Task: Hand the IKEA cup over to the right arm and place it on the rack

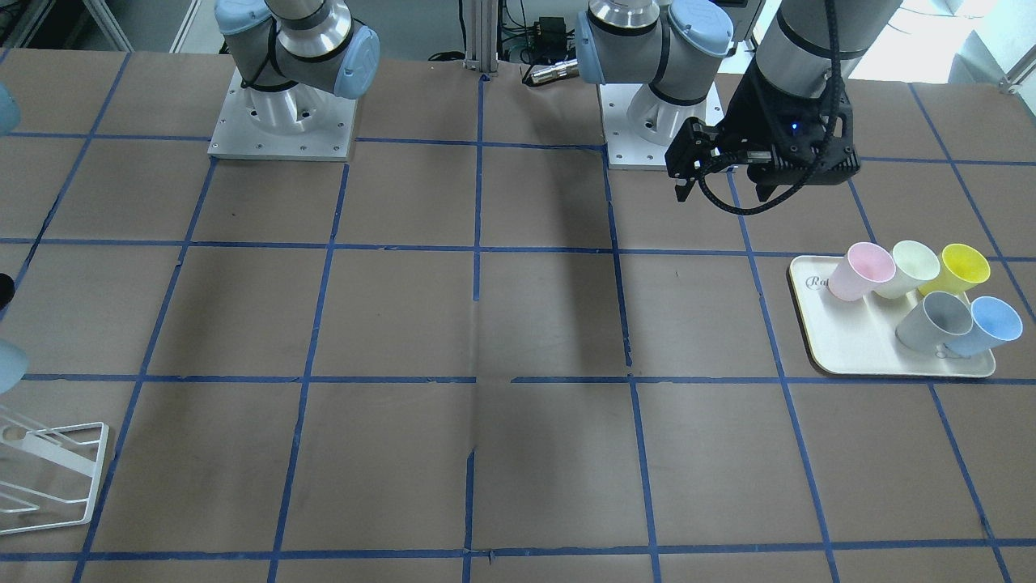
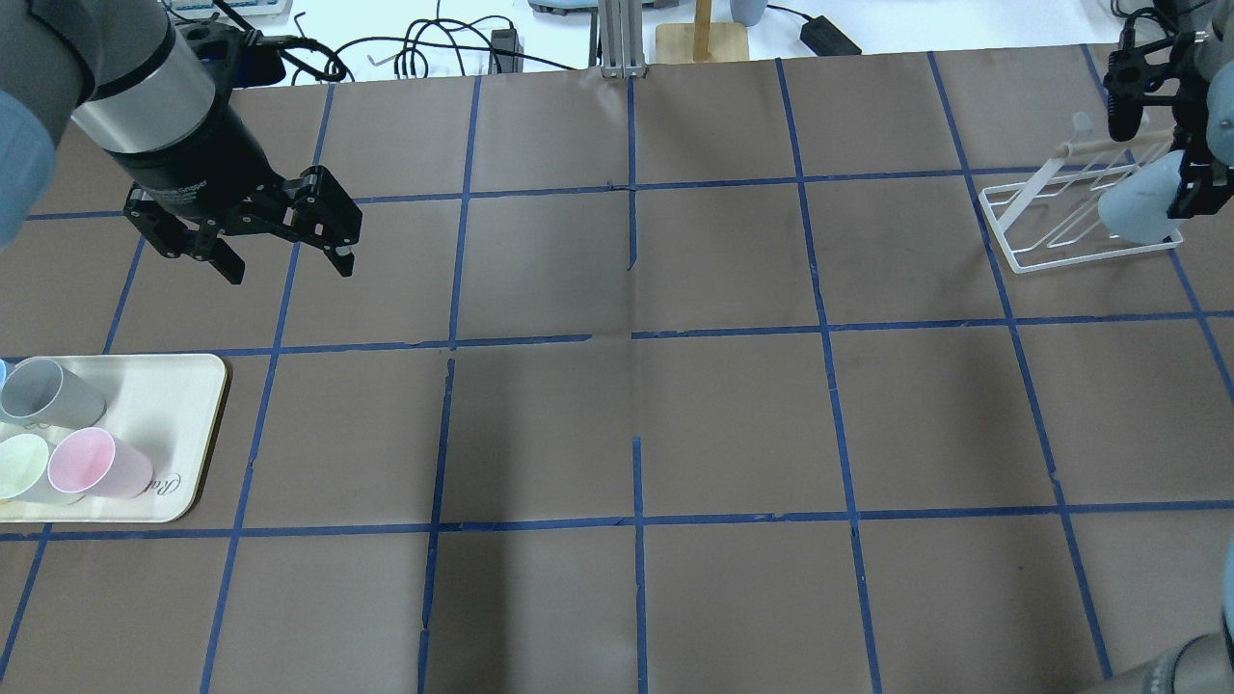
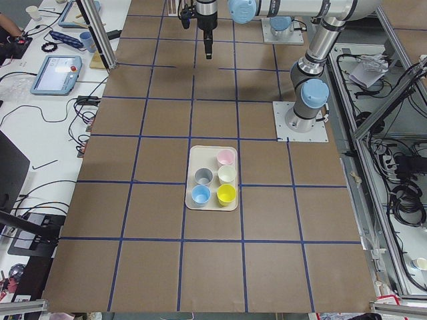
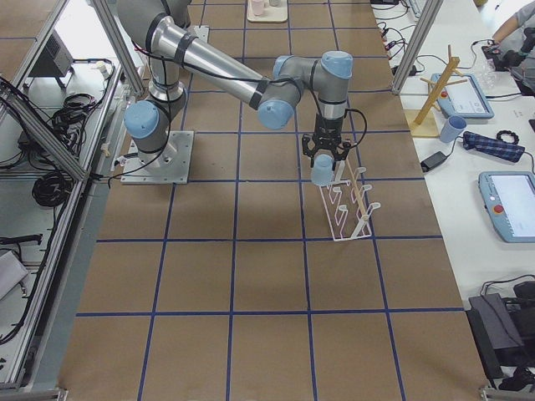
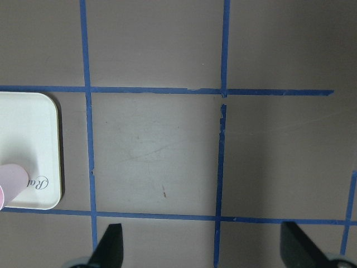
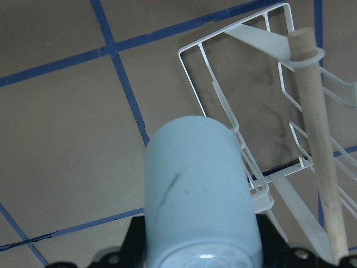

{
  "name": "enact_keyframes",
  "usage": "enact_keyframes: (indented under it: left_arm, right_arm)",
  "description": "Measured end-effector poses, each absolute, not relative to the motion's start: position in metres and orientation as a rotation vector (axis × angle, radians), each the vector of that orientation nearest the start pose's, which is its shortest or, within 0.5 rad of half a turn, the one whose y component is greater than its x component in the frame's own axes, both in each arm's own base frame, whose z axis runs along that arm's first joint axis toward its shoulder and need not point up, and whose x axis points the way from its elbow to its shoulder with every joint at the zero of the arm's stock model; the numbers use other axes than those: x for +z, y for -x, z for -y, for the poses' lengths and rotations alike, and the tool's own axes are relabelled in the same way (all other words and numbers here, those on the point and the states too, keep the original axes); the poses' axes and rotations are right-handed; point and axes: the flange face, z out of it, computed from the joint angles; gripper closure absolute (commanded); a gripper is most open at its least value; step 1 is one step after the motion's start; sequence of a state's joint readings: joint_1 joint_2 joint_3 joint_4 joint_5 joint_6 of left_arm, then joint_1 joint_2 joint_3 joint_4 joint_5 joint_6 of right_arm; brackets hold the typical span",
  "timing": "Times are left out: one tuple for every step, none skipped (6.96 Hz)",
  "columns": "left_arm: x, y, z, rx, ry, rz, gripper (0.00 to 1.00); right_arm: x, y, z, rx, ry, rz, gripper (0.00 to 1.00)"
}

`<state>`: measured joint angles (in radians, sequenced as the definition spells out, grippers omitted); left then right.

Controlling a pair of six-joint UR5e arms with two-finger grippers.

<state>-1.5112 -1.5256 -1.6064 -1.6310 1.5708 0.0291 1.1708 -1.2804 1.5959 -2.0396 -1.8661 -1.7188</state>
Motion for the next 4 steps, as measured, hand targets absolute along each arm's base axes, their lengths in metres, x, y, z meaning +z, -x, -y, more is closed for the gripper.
enact_keyframes:
  left_arm:
    - [0.484, 0.105, 0.476, 0.083, 0.048, -3.146, 0.00]
    - [0.484, 0.105, 0.476, 0.085, 0.048, -3.146, 0.00]
    - [0.484, 0.105, 0.475, 0.083, 0.048, -3.143, 0.00]
    - [0.486, 0.105, 0.474, 0.081, 0.048, -3.142, 0.00]
  right_arm:
    - [0.367, 0.141, 0.604, 0.307, 2.049, -2.716, 0.81]
    - [0.364, 0.142, 0.607, 0.308, 2.048, -2.712, 0.81]
    - [0.362, 0.143, 0.609, 0.310, 2.047, -2.709, 0.81]
    - [0.357, 0.144, 0.611, 0.314, 2.044, -2.704, 0.81]
